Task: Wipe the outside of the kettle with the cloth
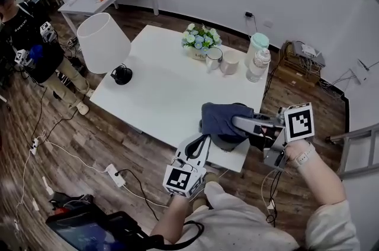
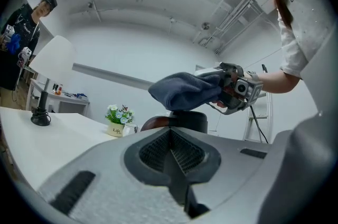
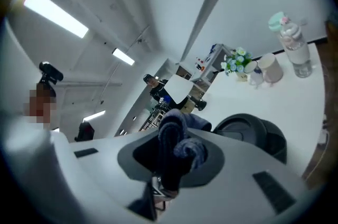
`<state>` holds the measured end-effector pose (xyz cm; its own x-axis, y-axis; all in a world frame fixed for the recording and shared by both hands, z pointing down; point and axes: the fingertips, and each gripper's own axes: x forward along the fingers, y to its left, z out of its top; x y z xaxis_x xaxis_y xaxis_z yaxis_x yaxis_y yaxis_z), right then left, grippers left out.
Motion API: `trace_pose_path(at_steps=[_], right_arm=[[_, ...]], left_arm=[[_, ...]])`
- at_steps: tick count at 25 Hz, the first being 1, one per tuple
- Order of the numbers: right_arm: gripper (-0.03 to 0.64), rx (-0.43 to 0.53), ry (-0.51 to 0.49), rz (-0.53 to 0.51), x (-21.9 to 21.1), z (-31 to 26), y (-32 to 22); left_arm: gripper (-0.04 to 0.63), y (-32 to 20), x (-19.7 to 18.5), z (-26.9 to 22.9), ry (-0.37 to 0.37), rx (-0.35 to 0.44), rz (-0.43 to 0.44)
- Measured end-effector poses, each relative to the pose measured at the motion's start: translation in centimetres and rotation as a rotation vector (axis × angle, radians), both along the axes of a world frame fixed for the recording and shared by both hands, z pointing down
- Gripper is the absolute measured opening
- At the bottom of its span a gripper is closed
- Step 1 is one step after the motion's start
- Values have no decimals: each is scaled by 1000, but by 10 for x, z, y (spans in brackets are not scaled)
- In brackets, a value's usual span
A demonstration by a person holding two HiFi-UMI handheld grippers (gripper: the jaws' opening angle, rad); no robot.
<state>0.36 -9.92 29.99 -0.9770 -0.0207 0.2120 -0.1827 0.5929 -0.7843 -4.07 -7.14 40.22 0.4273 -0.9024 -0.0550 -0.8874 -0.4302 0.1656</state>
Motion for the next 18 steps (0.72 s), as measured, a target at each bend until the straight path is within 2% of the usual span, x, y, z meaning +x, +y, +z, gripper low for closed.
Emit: trace_pose_path(at_steps=[4, 10, 18], right_arm=[[61, -104, -46, 70, 19, 12, -18], [61, -230, -201, 135, 49, 12, -33], [61, -248, -180, 182, 93, 24, -35]], left_arm=[[9, -4, 2, 5, 0, -10, 3], [9, -10, 10, 9, -5, -19, 18], [8, -13, 19, 8, -16, -29, 34]])
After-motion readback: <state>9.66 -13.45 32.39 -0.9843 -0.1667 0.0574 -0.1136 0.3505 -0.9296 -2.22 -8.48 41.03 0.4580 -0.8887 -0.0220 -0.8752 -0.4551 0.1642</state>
